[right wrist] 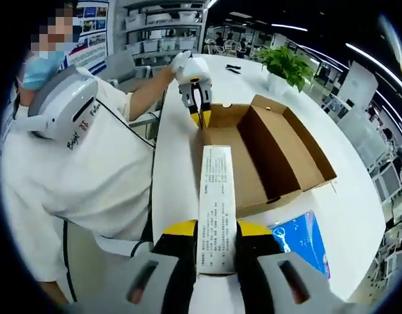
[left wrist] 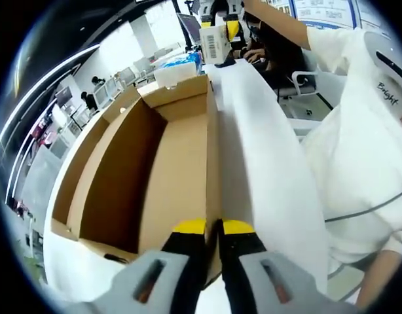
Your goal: Operate the shoe box by opening the lid, removing the specified soft item, and placing it in the target area until the item is outside and the box remains undamaged.
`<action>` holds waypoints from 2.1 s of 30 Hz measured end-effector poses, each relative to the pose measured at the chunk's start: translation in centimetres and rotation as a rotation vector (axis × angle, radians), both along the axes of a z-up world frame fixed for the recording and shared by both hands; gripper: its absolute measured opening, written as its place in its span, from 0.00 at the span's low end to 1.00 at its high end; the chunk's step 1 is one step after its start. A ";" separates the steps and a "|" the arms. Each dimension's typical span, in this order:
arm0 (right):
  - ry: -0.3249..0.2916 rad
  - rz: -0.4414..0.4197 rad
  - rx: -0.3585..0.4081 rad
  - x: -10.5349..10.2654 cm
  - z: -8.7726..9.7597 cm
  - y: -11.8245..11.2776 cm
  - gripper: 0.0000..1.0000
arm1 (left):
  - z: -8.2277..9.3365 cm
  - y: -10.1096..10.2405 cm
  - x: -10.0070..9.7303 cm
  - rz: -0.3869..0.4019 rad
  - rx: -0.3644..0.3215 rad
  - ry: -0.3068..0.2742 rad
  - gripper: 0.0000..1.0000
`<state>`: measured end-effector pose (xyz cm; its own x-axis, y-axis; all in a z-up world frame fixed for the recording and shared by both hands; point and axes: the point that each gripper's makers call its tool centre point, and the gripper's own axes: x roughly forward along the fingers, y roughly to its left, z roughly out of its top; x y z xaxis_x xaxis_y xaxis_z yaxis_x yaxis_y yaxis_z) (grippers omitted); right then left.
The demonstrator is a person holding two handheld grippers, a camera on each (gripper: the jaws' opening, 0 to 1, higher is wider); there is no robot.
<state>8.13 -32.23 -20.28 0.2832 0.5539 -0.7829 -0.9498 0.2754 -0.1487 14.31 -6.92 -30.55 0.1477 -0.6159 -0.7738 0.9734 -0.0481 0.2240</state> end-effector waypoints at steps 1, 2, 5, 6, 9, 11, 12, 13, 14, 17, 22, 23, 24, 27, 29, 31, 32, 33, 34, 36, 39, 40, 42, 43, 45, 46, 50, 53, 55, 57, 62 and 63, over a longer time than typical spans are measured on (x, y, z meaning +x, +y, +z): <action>-0.002 0.003 -0.001 -0.1 -0.1 -0.2 0.20 | 0.0 0.0 0.0 0.000 0.000 -0.002 0.05; -0.002 0.003 0.001 -0.1 -0.1 -0.3 0.20 | 0.0 0.0 0.0 -0.001 0.000 -0.003 0.05; -0.009 0.040 -0.007 -0.8 -0.6 -0.7 0.20 | 0.0 0.0 0.0 -0.001 0.000 -0.003 0.05; -0.008 0.056 -0.014 -1.1 -0.8 -0.8 0.20 | 0.0 0.0 0.0 -0.001 -0.001 -0.003 0.05; 0.021 0.055 -0.029 -1.9 -2.1 -1.3 0.20 | 0.0 0.0 0.0 -0.002 -0.002 -0.003 0.05; 0.021 0.056 -0.040 -2.1 -2.5 -1.8 0.20 | 0.0 0.0 0.0 -0.003 0.000 -0.001 0.05; 0.022 0.050 -0.040 -2.1 -2.7 -2.1 0.20 | 0.0 0.0 0.0 -0.003 -0.001 -0.001 0.05; 0.020 0.038 -0.030 -2.0 -2.7 -2.4 0.20 | 0.0 0.0 0.0 -0.003 -0.001 -0.002 0.05; 0.012 0.039 -0.025 -2.0 -2.7 -2.7 0.20 | 0.0 0.0 0.0 -0.003 -0.001 -0.002 0.05; 0.008 0.015 -0.008 -1.8 -2.6 -3.3 0.20 | 0.0 0.0 0.0 -0.002 0.000 -0.001 0.05; 0.017 0.017 -0.010 -1.6 -3.6 -4.2 0.20 | 0.0 0.0 0.0 -0.001 0.002 -0.001 0.05; 0.050 -0.005 -0.009 -1.6 -4.2 -4.4 0.20 | 0.0 0.0 0.0 -0.001 0.002 -0.001 0.05; 0.044 -0.008 -0.013 -1.3 -4.4 -4.6 0.20 | 0.0 0.0 0.0 -0.001 0.002 -0.001 0.05; 0.038 -0.016 -0.009 -1.0 -5.1 -4.9 0.20 | 0.0 0.0 0.0 -0.002 0.001 -0.001 0.05; 0.040 -0.023 0.004 -1.0 -5.3 -4.8 0.20 | 0.0 0.0 0.0 -0.001 0.001 -0.001 0.05; 0.024 -0.021 0.007 -0.9 -5.4 -4.7 0.20 | 0.0 0.0 0.0 -0.001 0.001 -0.001 0.05; 0.020 -0.022 0.000 -0.9 -5.6 -4.8 0.20 | 0.0 0.0 0.0 0.000 0.001 -0.001 0.05; 0.019 -0.022 -0.002 -0.9 -5.6 -4.8 0.20 | 0.0 0.0 0.0 0.000 0.001 -0.001 0.05; 0.014 -0.013 -0.006 -1.0 -5.9 -4.8 0.20 | 0.0 0.0 0.0 0.000 0.001 -0.002 0.05; 0.022 0.000 -0.013 -1.2 -6.4 -5.0 0.20 | 0.0 0.0 0.0 -0.001 0.001 -0.002 0.05; 0.009 0.028 -0.028 -1.1 -7.0 -5.4 0.20 | -0.1 0.0 0.0 -0.002 -0.001 -0.001 0.05; 0.019 0.024 -0.026 -1.0 -7.3 -5.5 0.20 | -0.1 0.0 0.0 -0.004 -0.001 -0.001 0.05; 0.010 0.024 -0.034 -0.8 -7.6 -5.8 0.20 | -0.1 -0.1 0.0 -0.005 -0.002 -0.001 0.05; 0.011 0.023 -0.038 -0.8 -7.7 -6.0 0.20 | -0.1 -0.1 0.0 -0.005 -0.002 -0.001 0.05; 0.006 0.026 -0.045 -0.7 -8.1 -6.3 0.20 | -0.1 -0.1 0.0 -0.004 0.000 -0.001 0.05; 0.007 0.029 -0.052 -0.7 -8.2 -6.4 0.20 | -0.1 -0.1 0.0 -0.004 0.000 -0.002 0.05; 0.009 0.039 -0.070 -0.8 -8.8 -6.9 0.20 | -0.1 -0.1 0.0 -0.003 0.000 -0.003 0.05; 0.008 0.028 -0.071 -0.4 -9.3 -7.1 0.20 | 0.0 0.0 0.0 -0.003 0.000 -0.003 0.05; 0.010 0.012 -0.084 0.0 -9.9 -7.5 0.20 | 0.0 0.0 0.0 -0.003 -0.001 -0.002 0.05; 0.023 0.010 -0.102 0.1 -10.4 -7.8 0.20 | 0.0 0.0 0.0 -0.004 -0.001 -0.001 0.05; 0.027 0.001 -0.080 0.4 -10.5 -7.7 0.20 | 0.0 0.0 0.0 -0.003 0.000 -0.001 0.05; 0.028 0.000 -0.089 0.4 -10.7 -7.8 0.20 | 0.0 0.0 0.0 -0.003 0.000 -0.002 0.05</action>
<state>8.52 -40.01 -30.95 0.2604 0.4821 -0.8366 -0.9538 0.2628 -0.1454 14.35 -6.94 -30.58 0.1471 -0.6162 -0.7737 0.9728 -0.0514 0.2259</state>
